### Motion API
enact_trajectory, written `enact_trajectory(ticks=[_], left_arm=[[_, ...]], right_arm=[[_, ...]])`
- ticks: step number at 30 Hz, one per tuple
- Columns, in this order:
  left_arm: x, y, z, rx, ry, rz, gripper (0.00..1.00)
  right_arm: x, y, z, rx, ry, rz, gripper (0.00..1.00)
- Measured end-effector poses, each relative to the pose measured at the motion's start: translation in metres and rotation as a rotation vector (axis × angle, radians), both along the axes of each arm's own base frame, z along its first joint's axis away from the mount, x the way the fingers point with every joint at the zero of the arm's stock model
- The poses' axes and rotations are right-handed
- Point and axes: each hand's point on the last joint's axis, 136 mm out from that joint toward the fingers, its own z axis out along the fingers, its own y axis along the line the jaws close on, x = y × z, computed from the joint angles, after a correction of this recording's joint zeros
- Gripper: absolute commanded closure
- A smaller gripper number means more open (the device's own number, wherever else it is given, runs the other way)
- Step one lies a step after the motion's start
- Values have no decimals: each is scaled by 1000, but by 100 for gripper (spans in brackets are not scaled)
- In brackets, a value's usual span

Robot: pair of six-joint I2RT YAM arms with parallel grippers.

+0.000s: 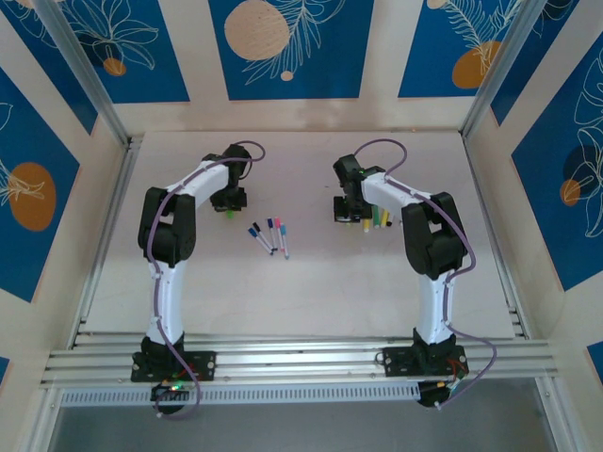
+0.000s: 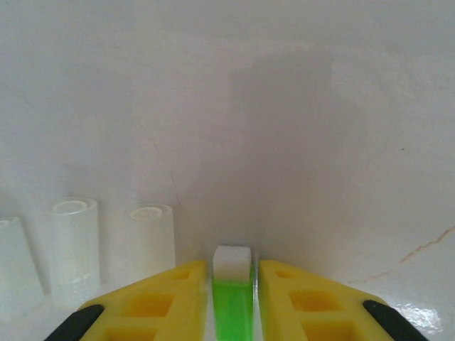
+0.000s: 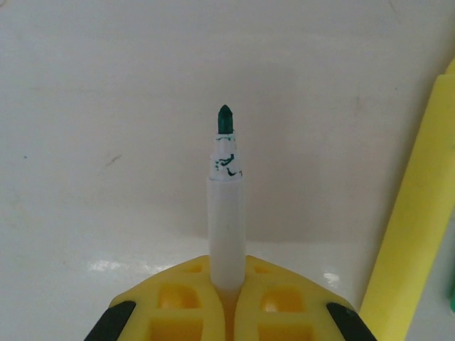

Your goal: Open the pen caps

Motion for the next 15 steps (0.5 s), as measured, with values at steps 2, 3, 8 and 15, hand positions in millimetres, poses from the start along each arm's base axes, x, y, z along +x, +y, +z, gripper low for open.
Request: enact_trajectory(ticks=[2,3,8,15], left_arm=[[0,0,0,0,-1,0,75],[0,0,0,0,-1,0,75],[1,-3,5,-18,-8,-2,74],[8,-10,32,-65,-66,-8,73]], right_arm=[[0,-3,0,-4,1,-5,97],[1,-5,0,-10,2,-10,96],[1,-15,-1,-31,8,-29,87],[-2,-23,0,-66,19,-42,73]])
